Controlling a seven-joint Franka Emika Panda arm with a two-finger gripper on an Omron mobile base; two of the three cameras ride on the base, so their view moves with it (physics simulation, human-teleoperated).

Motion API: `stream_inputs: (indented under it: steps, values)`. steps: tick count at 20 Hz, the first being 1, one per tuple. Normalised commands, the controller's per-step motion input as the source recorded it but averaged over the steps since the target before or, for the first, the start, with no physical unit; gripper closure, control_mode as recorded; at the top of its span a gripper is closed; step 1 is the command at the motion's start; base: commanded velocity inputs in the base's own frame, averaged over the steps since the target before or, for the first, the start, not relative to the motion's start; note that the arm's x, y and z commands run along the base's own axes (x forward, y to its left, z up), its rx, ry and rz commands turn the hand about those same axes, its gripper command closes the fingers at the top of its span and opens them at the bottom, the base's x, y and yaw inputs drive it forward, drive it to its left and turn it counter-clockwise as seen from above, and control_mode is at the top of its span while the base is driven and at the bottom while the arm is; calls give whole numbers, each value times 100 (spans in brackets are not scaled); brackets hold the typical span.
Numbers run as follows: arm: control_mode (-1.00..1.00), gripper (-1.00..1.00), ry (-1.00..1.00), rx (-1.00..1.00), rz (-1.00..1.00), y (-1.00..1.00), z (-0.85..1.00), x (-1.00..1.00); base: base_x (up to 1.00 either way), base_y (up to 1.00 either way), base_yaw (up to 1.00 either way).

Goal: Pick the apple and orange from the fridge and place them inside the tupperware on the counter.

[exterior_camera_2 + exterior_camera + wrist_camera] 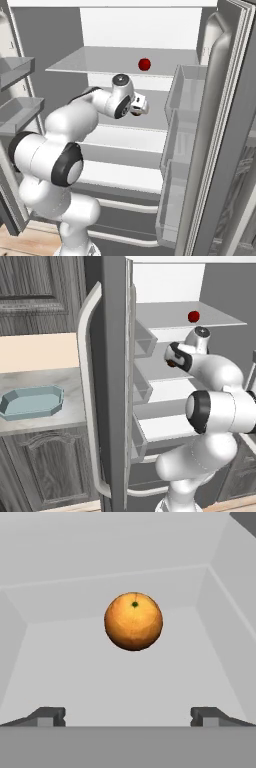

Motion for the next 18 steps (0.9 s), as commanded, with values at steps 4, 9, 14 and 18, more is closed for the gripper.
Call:
stream_inputs:
  steps: [4,9,14,18]
  values:
    - [-100,-100,1,1,0,-10,-12,41,0,0,0]
    - [-100,-100,4,3,0,-2,-13,44,0,0,0]
    - [-100,-100,3,0,0,-4,-18,45,0,0,0]
    - [-100,-100,0,0,0,-3,-17,41,0,0,0]
